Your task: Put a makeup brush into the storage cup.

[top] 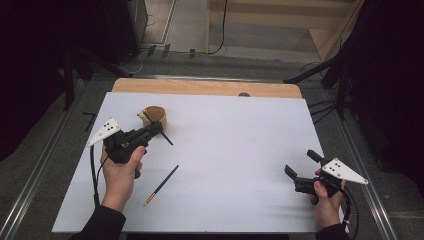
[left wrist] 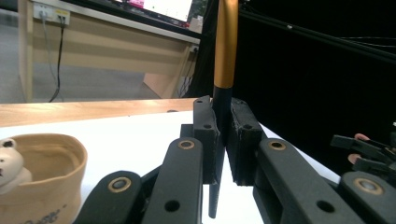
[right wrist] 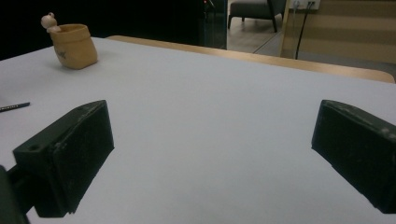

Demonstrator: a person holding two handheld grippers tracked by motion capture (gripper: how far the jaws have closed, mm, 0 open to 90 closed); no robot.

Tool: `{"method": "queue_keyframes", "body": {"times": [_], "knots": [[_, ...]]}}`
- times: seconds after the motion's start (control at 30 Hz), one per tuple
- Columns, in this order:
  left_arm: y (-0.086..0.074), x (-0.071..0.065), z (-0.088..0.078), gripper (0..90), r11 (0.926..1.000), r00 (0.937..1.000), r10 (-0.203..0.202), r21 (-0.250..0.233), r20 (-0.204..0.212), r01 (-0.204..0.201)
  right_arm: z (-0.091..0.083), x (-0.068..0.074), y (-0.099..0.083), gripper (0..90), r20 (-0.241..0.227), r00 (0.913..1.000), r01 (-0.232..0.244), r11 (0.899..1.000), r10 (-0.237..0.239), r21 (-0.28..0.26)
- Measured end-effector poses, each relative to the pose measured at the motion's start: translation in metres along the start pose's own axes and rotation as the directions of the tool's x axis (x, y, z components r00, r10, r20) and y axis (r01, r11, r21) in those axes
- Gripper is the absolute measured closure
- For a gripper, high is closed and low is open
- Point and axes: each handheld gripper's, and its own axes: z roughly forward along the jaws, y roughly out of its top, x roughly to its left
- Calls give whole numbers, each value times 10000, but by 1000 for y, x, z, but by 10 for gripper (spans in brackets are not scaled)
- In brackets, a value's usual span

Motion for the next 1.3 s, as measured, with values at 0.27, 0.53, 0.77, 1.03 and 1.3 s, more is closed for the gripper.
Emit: {"method": "queue_keyframes", "body": {"times": [0.27, 0.53, 0.77, 1.03, 1.3], "knots": [[7, 5, 2, 839, 9999, 9996, 93, -89, -282, -96, -4, -4, -1, 0, -6, 9999, -116, 9999, 116, -113], [17, 17, 5, 839, 9990, 9972, 132, -425, -732, -164, -4, -5, -2, 0, 28, 9999, -113, 9999, 114, -61], [21, 25, 7, 839, 9985, 9938, 293, -431, -1077, -341, -3, -5, -4, 0, -42, 10000, -67, 9999, 67, -78], [23, 34, 14, 839, 9972, 9889, 417, -555, -1424, -500, -3, -7, -5, 0, -24, 10000, -86, 10000, 86, -23], [24, 39, 20, 839, 9950, 9826, 701, -578, -1720, -811, -2, -7, -5, 0, -18, 9999, -109, 9999, 109, -61]]}}
